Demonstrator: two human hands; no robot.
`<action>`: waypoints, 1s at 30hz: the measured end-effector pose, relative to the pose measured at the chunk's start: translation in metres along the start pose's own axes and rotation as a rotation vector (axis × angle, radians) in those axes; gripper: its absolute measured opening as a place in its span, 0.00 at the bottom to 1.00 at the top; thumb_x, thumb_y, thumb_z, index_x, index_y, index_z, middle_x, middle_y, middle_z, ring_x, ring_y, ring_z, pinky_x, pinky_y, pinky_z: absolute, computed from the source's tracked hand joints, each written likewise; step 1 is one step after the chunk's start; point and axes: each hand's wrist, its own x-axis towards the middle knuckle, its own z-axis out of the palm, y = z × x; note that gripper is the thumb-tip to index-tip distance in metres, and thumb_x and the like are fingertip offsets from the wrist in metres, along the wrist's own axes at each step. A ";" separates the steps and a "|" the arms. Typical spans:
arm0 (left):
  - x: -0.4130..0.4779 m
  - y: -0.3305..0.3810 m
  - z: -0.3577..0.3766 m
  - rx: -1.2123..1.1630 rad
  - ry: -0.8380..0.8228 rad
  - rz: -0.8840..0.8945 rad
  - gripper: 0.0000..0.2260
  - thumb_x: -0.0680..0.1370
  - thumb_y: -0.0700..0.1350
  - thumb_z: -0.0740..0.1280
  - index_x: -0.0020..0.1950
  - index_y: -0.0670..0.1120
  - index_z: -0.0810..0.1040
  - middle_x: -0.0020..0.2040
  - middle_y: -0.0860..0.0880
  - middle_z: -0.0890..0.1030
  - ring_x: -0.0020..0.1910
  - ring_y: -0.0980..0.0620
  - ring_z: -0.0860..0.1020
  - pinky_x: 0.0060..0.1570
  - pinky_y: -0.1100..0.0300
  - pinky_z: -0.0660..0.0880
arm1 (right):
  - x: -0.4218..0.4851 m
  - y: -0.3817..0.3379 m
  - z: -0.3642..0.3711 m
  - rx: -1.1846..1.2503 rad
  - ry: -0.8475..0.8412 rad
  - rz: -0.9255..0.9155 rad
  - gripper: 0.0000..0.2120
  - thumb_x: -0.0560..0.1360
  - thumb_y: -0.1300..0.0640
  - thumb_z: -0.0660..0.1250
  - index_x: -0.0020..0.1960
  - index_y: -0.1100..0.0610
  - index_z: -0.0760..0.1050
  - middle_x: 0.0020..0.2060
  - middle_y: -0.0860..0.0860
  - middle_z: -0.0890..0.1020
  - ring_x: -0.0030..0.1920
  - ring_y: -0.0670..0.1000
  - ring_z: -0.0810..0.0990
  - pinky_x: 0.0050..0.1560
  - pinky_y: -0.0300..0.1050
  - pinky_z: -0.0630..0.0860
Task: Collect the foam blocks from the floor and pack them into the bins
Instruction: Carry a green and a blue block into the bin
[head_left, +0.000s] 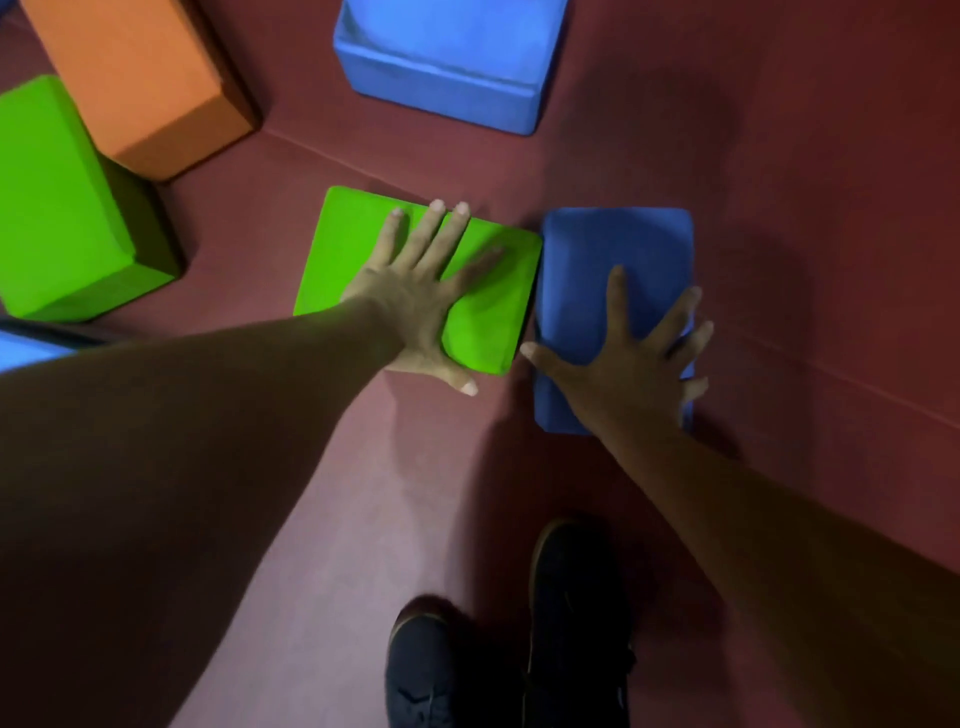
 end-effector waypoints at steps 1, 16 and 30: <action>0.004 -0.002 0.001 0.004 0.003 0.014 0.67 0.50 0.88 0.52 0.79 0.57 0.29 0.80 0.39 0.30 0.79 0.38 0.32 0.75 0.32 0.40 | 0.000 -0.001 0.001 -0.002 0.020 0.002 0.58 0.58 0.11 0.52 0.81 0.36 0.43 0.81 0.64 0.45 0.77 0.73 0.51 0.61 0.82 0.64; -0.007 0.015 -0.057 -0.349 0.029 -0.335 0.65 0.49 0.81 0.66 0.79 0.66 0.38 0.68 0.35 0.61 0.72 0.33 0.60 0.71 0.25 0.47 | 0.001 0.001 -0.045 0.118 0.003 0.099 0.56 0.60 0.18 0.64 0.79 0.32 0.41 0.80 0.63 0.39 0.77 0.70 0.52 0.66 0.76 0.58; -0.061 0.138 -0.334 -0.339 0.210 -0.057 0.63 0.50 0.83 0.61 0.80 0.64 0.40 0.71 0.39 0.59 0.77 0.40 0.55 0.71 0.25 0.43 | -0.121 0.117 -0.292 0.371 0.279 0.414 0.57 0.53 0.14 0.55 0.78 0.32 0.47 0.80 0.64 0.45 0.74 0.70 0.58 0.65 0.73 0.62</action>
